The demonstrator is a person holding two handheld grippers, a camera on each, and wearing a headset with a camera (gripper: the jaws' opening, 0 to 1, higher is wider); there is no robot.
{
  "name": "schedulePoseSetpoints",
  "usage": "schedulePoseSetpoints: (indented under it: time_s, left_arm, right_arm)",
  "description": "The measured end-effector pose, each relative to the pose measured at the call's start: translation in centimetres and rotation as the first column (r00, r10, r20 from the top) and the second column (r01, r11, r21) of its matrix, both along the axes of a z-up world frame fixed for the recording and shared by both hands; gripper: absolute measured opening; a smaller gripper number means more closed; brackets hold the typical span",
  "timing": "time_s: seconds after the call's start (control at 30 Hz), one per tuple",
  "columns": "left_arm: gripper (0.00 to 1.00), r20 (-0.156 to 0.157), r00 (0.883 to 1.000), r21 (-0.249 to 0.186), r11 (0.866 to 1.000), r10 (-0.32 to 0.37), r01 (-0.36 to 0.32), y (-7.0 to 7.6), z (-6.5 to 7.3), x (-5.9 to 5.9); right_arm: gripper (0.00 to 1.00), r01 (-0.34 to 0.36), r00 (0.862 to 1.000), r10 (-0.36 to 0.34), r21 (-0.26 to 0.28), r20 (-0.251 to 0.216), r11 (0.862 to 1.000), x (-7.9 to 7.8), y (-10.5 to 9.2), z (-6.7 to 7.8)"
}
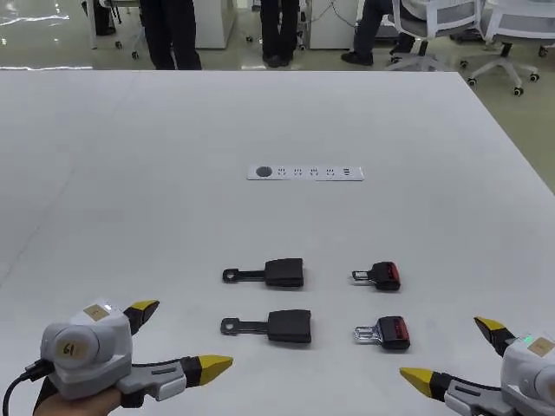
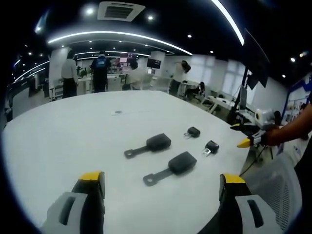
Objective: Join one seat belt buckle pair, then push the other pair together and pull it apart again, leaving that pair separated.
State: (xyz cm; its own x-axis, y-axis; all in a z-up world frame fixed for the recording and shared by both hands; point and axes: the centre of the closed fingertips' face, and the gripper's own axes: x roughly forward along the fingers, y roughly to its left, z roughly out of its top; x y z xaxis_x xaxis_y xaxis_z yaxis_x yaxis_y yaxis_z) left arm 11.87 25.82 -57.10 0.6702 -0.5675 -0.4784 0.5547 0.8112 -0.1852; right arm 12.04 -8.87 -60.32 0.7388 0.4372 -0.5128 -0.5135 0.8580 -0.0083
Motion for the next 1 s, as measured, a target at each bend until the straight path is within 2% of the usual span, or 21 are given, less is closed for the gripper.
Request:
schedulePoseSetpoints:
  time_s: [0.2,0.47,1.0]
  left_arm:
    - [1.00,-0.001,1.000,-0.001,1.000,-0.004,0.004,-0.15,0.13,0.03]
    - [1.00,0.000,1.000,-0.003,1.000,-0.004,0.004,0.35,-0.24,0.70]
    - [1.00,-0.003,1.000,-0.006,1.000,-0.005,0.005,-0.16,-0.24,0.89]
  right_arm:
    - [0.93,-0.004,1.000,0.004,-0.004,0.000,1.000,0.18,0.03,-0.03]
    - [0.93,-0.008,1.000,0.008,-0.002,0.000,1.000,0.57,0.21,0.00]
    - [0.93,-0.016,1.000,0.016,-0.003,-0.009,1.000,0.58,0.59,0.13]
